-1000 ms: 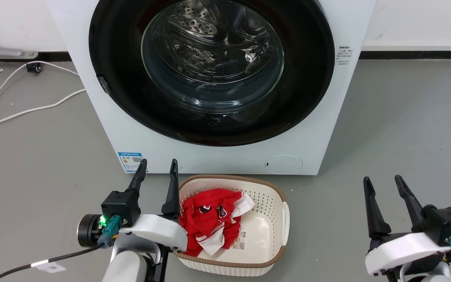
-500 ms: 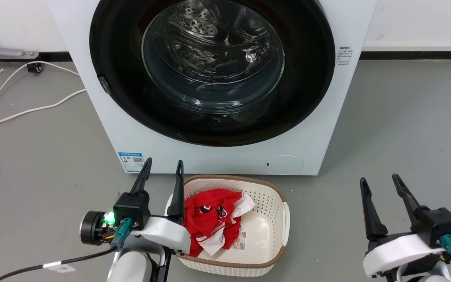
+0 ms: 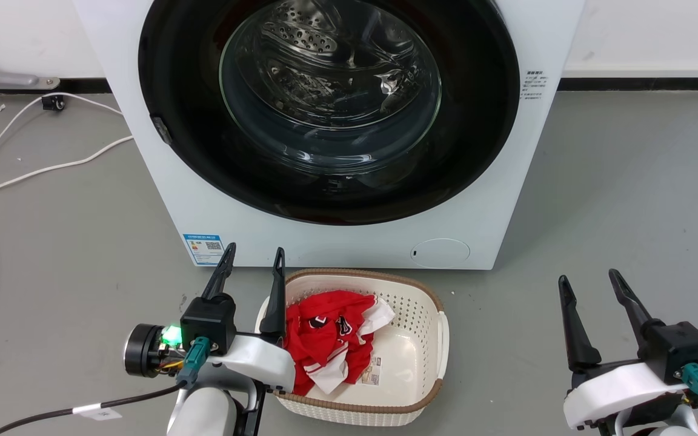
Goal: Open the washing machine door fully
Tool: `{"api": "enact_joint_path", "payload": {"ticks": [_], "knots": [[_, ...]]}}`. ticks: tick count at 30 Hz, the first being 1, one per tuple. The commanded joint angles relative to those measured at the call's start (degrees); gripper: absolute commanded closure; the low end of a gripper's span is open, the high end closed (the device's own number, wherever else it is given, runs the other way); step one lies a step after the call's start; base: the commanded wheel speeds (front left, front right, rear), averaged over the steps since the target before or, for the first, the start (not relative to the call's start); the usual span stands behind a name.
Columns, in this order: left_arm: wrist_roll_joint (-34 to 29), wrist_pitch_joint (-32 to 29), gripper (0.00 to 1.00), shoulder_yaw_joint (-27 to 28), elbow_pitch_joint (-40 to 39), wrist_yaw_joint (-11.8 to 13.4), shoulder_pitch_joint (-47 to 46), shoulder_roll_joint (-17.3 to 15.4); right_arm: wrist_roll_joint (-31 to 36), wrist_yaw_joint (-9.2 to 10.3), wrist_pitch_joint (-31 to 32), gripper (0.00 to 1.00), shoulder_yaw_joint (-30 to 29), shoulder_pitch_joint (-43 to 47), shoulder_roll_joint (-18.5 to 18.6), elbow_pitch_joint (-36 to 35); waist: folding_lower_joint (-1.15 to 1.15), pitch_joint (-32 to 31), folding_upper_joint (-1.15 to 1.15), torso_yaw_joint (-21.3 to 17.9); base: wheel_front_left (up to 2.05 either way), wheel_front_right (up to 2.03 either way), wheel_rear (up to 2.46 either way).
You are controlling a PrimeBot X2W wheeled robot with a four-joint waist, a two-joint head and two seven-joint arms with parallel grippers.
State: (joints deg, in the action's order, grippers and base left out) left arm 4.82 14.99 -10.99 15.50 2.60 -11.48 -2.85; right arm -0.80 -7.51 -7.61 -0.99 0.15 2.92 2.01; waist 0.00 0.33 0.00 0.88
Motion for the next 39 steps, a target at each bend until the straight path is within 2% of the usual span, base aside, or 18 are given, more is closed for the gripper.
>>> {"api": "enact_joint_path", "payload": {"ticks": [1,4,5,6,7,14,20,23,25,31,33,36,39], "knots": [[0.38,0.29,0.00,-0.03,0.10,0.32,-0.60,-0.05,-0.20,0.04,-0.19,0.00,-0.12,0.27,-0.07,0.08,0.00,0.03,0.00,0.00,0.00,0.00,0.00],[0.45,0.29,0.00,0.04,0.19,0.45,-0.55,-0.05,-0.68,0.04,-0.27,0.00,-0.38,0.28,-0.07,0.26,0.00,0.02,0.00,-0.01,0.00,0.00,0.00],[0.48,0.29,0.00,0.04,0.21,0.48,-0.55,-0.05,-1.10,0.04,-0.32,0.34,-0.50,0.30,-0.07,0.31,0.00,0.04,0.00,0.00,0.00,0.00,0.00],[0.47,0.29,0.00,0.04,0.21,0.47,-0.55,-0.05,-1.36,0.04,-0.35,0.82,-0.55,0.30,-0.07,0.38,0.00,0.05,0.00,0.00,0.00,0.00,0.00],[0.44,0.29,0.00,0.08,0.21,0.45,-0.56,-0.05,-1.49,0.03,-0.37,1.00,-0.58,0.28,-0.07,0.38,0.00,0.08,0.00,0.01,0.00,0.00,0.00],[0.30,0.29,0.00,0.21,0.27,0.39,-0.55,-0.05,-3.06,0.04,-0.86,1.00,-0.44,-0.07,-0.07,0.47,0.00,0.24,0.00,0.08,0.00,0.00,0.00],[0.49,0.29,0.00,0.28,0.28,0.58,-0.35,-0.05,-8.65,0.04,-2.05,1.00,-0.09,-0.56,-0.07,0.24,0.00,0.25,0.00,0.13,0.00,0.00,0.00],[0.40,0.29,0.00,0.33,0.25,0.61,-0.15,-0.05,-19.51,0.03,-3.24,1.00,-0.12,-1.05,-0.07,0.30,0.00,0.19,0.00,0.13,0.00,0.00,0.00],[0.48,0.29,0.00,0.37,0.24,0.63,-0.03,-0.06,-28.97,0.03,-3.75,1.00,0.06,-1.45,-0.07,0.31,0.00,0.20,0.00,0.12,0.00,0.00,0.00],[0.64,0.29,0.00,0.40,0.16,0.64,0.14,-0.05,-64.52,0.03,-2.91,1.00,0.46,-3.20,-0.07,-0.46,0.00,0.31,0.00,0.11,0.00,0.00,0.00],[0.69,0.29,0.00,0.35,0.06,0.72,0.19,-0.05,-74.57,0.02,-1.86,1.00,-0.31,-4.06,-0.06,-0.39,0.00,0.35,0.00,0.10,0.00,0.00,0.00],[0.70,0.28,0.00,0.55,-0.02,0.77,0.06,-0.05,-84.75,0.02,0.22,1.00,-2.15,-6.33,-0.06,0.40,0.00,0.69,0.00,-0.02,0.00,0.00,0.00],[0.60,0.23,0.00,0.64,-0.24,0.88,-0.25,-0.05,-90.56,0.02,2.54,1.00,-4.32,-9.33,0.09,2.25,0.00,1.14,0.00,-0.16,0.00,0.00,0.00]]}}
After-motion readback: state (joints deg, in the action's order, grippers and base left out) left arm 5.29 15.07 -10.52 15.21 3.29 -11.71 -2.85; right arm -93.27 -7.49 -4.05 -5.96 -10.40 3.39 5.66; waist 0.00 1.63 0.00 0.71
